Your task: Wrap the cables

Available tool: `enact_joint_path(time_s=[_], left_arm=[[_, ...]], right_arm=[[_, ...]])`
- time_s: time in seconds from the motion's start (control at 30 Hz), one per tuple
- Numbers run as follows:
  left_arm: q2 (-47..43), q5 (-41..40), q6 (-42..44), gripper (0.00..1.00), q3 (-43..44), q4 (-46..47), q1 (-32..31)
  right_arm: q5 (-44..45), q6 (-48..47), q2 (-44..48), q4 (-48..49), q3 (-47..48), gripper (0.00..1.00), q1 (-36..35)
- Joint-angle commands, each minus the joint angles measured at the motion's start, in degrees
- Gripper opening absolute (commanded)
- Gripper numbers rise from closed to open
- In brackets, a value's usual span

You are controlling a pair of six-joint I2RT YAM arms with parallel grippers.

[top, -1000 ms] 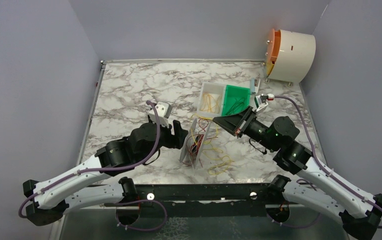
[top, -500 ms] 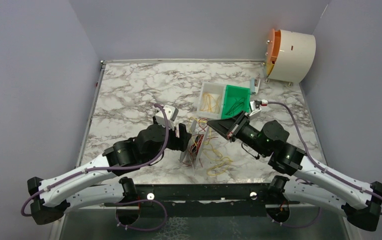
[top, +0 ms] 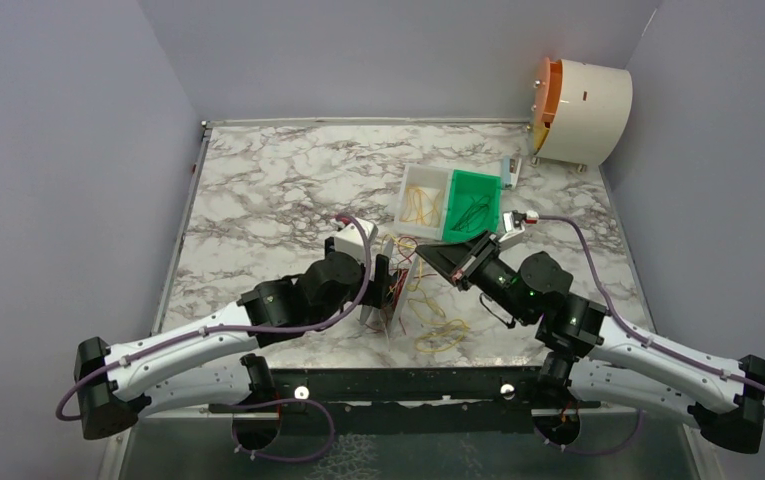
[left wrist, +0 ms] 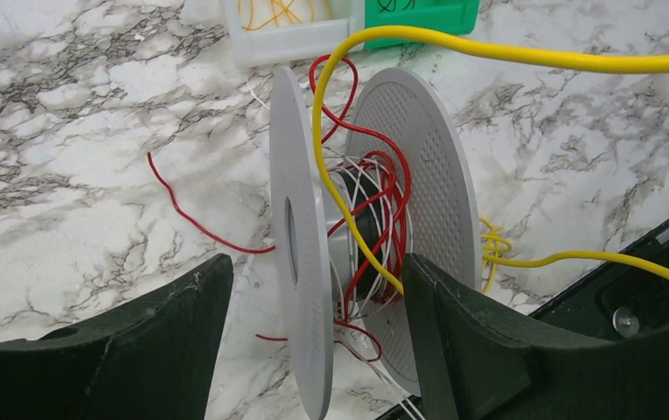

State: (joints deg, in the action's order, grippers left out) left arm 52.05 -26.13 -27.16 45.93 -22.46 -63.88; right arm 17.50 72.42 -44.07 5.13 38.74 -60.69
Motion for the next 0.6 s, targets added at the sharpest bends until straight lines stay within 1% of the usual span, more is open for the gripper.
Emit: enact_joint_path(time_s=[0.0,0.1,0.27,0.47,0.57], left_arm=[[2.87,2.84,0.91,0.73,0.93,2.02,-0.22],[4.30,3.35,1.65,0.73,1.38,2.02,-0.20],[6.10,1.66,2.20,0.73,1.68,1.92,-0.20],[7.40,1.05,2.09,0.73,2.41,2.11,-0.19],[7.83,0.84,2.24,0.71,2.62,2.20,-0.16]], right_arm=[[3.74,0.94,1.19,0.96,-1.57,0.01,-0.37],[4.23,0.71,1.85,0.77,-1.87,0.01,-0.40],[4.27,0.88,2.06,0.94,-2.16,0.01,-0.38],[4.12,3.08,1.98,0.59,-2.76,0.01,-0.39],[4.38,4.30,2.07,0.13,-3.09,0.01,-0.46]])
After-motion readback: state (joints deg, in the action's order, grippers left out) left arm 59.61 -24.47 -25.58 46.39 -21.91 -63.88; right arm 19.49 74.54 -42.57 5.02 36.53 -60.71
